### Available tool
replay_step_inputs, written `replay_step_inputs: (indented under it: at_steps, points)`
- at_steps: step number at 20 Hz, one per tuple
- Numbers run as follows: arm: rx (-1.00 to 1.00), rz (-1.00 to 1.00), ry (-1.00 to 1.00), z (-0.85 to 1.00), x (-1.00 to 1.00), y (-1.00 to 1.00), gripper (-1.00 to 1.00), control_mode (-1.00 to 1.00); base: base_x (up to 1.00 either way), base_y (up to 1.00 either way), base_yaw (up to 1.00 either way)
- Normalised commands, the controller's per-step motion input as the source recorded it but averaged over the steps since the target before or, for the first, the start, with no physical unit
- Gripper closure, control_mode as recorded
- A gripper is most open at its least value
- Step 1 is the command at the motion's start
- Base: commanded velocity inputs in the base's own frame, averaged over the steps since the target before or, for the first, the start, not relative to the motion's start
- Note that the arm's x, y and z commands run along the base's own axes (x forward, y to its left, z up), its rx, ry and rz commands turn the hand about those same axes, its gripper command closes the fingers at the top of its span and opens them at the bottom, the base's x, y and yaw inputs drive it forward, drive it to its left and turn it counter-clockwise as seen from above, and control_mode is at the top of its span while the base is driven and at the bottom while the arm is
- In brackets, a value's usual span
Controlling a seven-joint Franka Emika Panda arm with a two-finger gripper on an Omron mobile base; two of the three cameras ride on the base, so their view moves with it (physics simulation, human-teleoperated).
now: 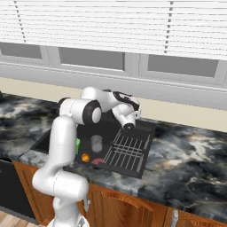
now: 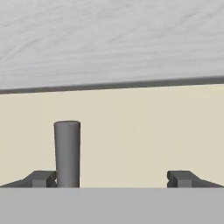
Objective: Pick the cup and glass cup and place them in the sink. Then turn on the water.
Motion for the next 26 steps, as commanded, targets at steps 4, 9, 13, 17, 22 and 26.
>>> replay_step_inputs:
  at_steps: [4,9,13,17,22,26]
  points:
    - [0.0,0.0,0.0,-0.11,0.13,0.0,-1.0,-1.0,0.0,0.0,0.0]
    - [0.0,-0.09,0.0,-0.14,0.01,-0.07,-1.0,-1.0,0.0,0.0,0.0]
    - [0.0,-0.13,0.0,-0.12,0.02,-0.42,-1.0,-1.0,0.0,0.0,0.0]
    - [0.01,-0.06,0.0,-0.03,0.03,-0.71,-1.0,-1.0,0.0,0.0,0.0]
    - [0.03,-0.02,0.0,0.0,0.06,-0.85,-1.0,-1.0,0.0,0.0,0.0]
    - [0.09,0.0,0.0,-0.03,0.0,-1.0,-1.0,-1.0,0.0,0.0,0.0]
